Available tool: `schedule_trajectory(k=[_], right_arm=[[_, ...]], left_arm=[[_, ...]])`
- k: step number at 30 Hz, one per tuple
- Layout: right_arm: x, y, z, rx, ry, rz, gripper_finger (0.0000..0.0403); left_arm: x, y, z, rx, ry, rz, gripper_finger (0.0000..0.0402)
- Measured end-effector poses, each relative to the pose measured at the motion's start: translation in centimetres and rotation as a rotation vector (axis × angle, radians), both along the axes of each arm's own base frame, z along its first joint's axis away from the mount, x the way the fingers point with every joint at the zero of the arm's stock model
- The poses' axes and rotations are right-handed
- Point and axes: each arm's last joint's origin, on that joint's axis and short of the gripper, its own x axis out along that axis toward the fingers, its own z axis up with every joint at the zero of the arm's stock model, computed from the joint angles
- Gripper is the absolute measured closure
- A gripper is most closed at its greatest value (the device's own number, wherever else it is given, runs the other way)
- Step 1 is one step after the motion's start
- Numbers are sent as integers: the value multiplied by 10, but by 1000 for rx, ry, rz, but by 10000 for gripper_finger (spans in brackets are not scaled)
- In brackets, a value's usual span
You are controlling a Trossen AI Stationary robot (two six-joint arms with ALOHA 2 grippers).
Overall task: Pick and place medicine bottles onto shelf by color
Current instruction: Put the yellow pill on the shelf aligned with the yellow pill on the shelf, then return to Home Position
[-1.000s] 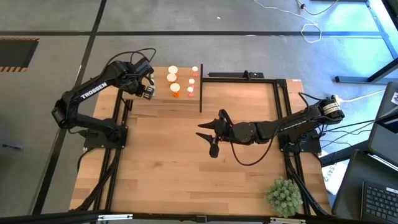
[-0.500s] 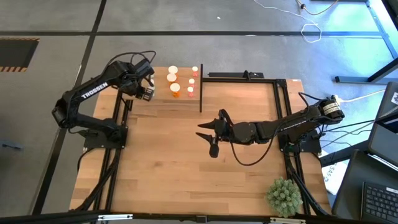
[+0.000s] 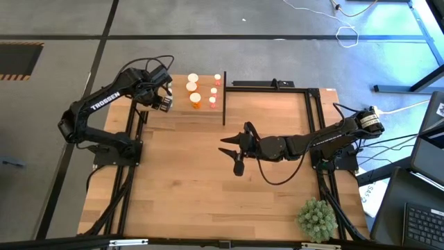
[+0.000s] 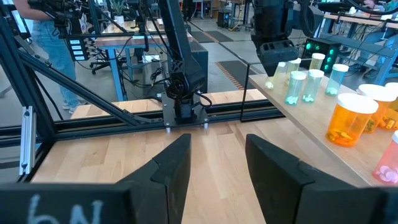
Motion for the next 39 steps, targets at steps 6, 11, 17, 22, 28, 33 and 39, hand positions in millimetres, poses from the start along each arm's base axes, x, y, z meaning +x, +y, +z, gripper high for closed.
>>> schedule_trajectory(k=[6, 11, 17, 22, 28, 33, 39], right_arm=[[0, 0, 0, 0, 0, 0, 247], [0, 0, 0, 0, 0, 0, 247], [0, 0, 0, 0, 0, 0, 247], [0, 0, 0, 0, 0, 0, 247], [0, 0, 0, 0, 0, 0, 247], [0, 0, 0, 0, 0, 0, 247], [0, 0, 0, 0, 0, 0, 247]], left_arm=[[0, 0, 0, 0, -1, 1, 273], [-1, -2, 1, -18, -26, -1, 273], [-4, -4, 5, 1, -35, 0, 273], [-5, -5, 6, 6, -31, -2, 273], [-5, -5, 6, 6, -20, -25, 273], [-7, -6, 5, -7, 0, -27, 273], [-10, -7, 5, 5, 52, -19, 272]])
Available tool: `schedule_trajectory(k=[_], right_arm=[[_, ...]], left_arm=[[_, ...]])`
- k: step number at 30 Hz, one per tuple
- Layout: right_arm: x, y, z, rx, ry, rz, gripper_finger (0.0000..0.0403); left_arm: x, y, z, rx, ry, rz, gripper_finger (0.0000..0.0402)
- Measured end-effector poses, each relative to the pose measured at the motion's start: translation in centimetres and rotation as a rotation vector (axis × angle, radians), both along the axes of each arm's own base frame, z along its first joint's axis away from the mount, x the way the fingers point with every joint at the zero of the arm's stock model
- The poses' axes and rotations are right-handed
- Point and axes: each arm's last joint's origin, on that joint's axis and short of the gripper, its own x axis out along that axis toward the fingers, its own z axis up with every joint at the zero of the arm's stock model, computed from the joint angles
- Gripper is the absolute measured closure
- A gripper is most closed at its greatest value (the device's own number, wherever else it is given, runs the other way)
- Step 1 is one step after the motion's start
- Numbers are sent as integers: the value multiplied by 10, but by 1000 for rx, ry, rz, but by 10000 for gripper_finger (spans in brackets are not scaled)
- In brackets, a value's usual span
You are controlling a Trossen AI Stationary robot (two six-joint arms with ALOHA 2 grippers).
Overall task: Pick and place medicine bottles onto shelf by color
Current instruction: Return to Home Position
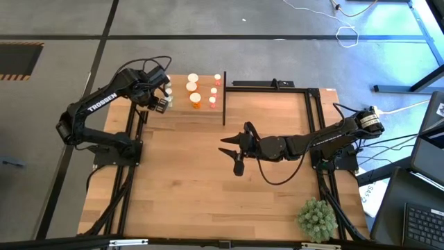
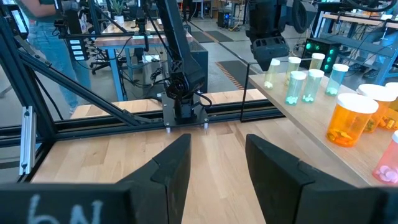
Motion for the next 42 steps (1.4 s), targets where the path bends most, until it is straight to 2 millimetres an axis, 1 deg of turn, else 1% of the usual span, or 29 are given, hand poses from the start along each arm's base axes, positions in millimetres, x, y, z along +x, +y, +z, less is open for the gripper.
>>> schedule_trajectory(k=[8, 11, 16, 22, 27, 30, 33, 36, 38, 39, 40, 42], right_arm=[[0, 0, 0, 0, 0, 0, 247], [0, 0, 0, 0, 0, 0, 247], [0, 0, 0, -37, 8, 5, 247], [0, 0, 0, -49, 11, 8, 247], [0, 0, 0, -51, 11, 8, 247], [0, 0, 0, -48, 7, 8, 249], [-1, 0, 4, -54, -1, 8, 274], [-4, 0, 16, -77, 11, 13, 327], [-8, -1, 33, -85, 29, 18, 373], [-12, -1, 41, -93, 60, 21, 387], [-17, -2, 49, -100, 100, 28, 393], [-27, -3, 66, -95, 188, 48, 393]], left_arm=[[0, 0, 0, 0, 1, -1, 272], [-1, -2, 5, -15, -16, -5, 272], [0, -6, 26, 19, -53, -26, 272], [-2, -14, 63, 82, -107, -106, 272], [-3, -27, 90, 131, -132, -244, 272], [-4, -40, 103, 153, -164, -310, 273], [-10, -54, 114, 188, -217, -371, 288], [-21, -71, 121, 222, -273, -427, 320], [-32, -82, 126, 244, -322, -454, 350], [-38, -87, 128, 259, -345, -470, 366], [-45, -92, 131, 278, -367, -481, 382], [-61, -100, 136, 316, -429, -503, 395]])
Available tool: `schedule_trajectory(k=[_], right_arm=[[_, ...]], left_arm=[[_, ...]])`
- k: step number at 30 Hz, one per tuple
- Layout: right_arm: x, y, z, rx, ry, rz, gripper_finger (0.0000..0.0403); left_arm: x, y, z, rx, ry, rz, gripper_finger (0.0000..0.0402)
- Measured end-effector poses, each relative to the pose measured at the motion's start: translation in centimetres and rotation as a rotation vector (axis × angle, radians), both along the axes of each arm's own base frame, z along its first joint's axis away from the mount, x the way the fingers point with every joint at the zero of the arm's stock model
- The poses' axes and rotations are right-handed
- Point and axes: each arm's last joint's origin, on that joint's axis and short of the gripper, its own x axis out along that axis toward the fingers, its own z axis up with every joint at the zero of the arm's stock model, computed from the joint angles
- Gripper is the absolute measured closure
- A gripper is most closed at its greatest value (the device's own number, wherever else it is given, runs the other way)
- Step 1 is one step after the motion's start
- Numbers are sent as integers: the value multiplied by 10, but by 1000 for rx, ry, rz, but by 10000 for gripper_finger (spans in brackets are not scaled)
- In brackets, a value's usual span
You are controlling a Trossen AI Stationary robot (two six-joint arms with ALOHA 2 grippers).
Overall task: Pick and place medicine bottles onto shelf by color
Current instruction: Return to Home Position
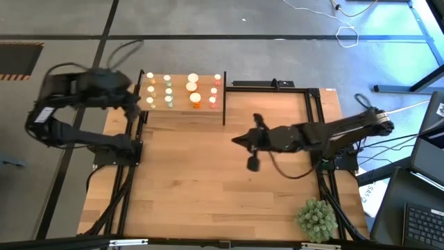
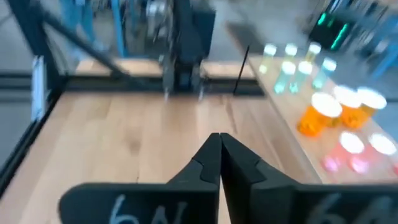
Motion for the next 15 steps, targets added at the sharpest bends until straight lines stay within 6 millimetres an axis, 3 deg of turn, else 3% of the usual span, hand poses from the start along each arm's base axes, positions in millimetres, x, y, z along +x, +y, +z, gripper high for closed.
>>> schedule_trajectory(k=[7, 11, 15], right_arm=[[-49, -10, 53, 68, 95, 70, 399], [-83, -16, 68, 172, 34, 114, 400], [-106, -17, 67, 231, -14, 143, 401]], left_arm=[[-53, -20, 4, 56, -233, -128, 399], [-75, -25, -8, 74, -259, -176, 401], [-100, -32, -25, 61, -336, -233, 401]])
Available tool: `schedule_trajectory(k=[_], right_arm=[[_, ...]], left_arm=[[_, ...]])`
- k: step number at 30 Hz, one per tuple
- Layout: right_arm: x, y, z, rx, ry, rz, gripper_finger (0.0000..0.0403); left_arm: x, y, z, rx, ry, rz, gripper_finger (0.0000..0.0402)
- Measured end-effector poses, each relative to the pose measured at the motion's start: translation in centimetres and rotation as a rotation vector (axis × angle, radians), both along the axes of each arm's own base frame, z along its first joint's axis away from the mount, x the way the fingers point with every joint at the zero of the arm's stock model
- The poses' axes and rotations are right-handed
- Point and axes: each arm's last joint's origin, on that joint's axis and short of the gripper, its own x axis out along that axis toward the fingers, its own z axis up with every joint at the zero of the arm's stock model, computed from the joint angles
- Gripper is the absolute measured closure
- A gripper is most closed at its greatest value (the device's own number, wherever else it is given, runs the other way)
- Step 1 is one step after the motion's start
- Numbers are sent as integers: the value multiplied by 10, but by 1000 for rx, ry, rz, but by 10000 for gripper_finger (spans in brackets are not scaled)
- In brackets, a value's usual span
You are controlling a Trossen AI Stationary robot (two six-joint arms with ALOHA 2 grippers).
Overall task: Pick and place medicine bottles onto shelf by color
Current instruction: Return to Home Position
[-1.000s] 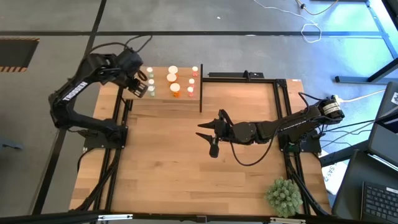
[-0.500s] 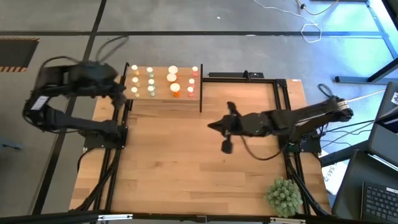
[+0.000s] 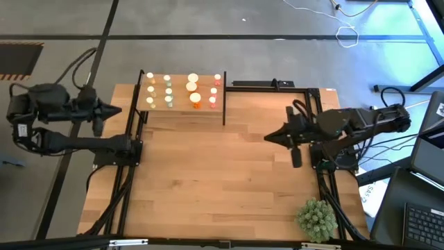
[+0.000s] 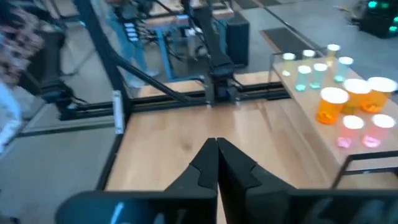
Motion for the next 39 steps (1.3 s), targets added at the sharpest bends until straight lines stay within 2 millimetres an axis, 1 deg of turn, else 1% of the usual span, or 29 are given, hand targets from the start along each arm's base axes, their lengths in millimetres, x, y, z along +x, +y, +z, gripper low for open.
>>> schedule_trajectory(k=[3, 5, 8, 13, 16, 18, 21, 25, 27, 30, 32, 34, 35, 37, 39], right_arm=[[-12, 4, -6, 28, -52, 46, 401], [-17, 8, -14, 42, -107, 79, 401], [-23, 12, -35, 41, -178, 120, 402], [-41, 7, -66, 94, -303, 138, 402], [-54, 4, -81, 117, -357, 206, 402], [-63, 1, -91, 121, -367, 247, 402], [-77, -5, -104, 127, -385, 250, 403], [-98, -13, -116, 145, -449, 264, 403], [-109, -17, -122, 154, -485, 274, 403], [-121, -23, -136, 163, -503, 272, 403], [-129, -26, -143, 168, -522, 273, 403], [-137, -29, -150, 174, -542, 273, 403], [-140, -30, -154, 176, -547, 273, 403], [-138, -30, -158, 161, -521, 276, 403], [-138, -28, -161, 141, -477, 315, 403]], left_arm=[[-14, -5, -15, -13, -92, -35, 401], [-21, -7, -25, -3, -163, -51, 401], [-28, -11, -40, 37, -257, -79, 401], [-29, -15, -66, 80, -355, -119, 401], [-25, -16, -80, 88, -387, -127, 401], [-21, -16, -89, 94, -408, -141, 401], [-13, -15, -101, 109, -444, -146, 401], [4, -10, -114, 88, -414, -148, 401], [16, -6, -117, 107, -449, -164, 401], [33, -1, -129, 107, -464, -192, 401], [42, 2, -132, 124, -501, -192, 401], [51, 5, -140, 128, -513, -194, 401], [56, 7, -145, 123, -513, -199, 401], [63, 9, -152, 117, -541, -206, 401], [70, 11, -158, 115, -565, -211, 401]])
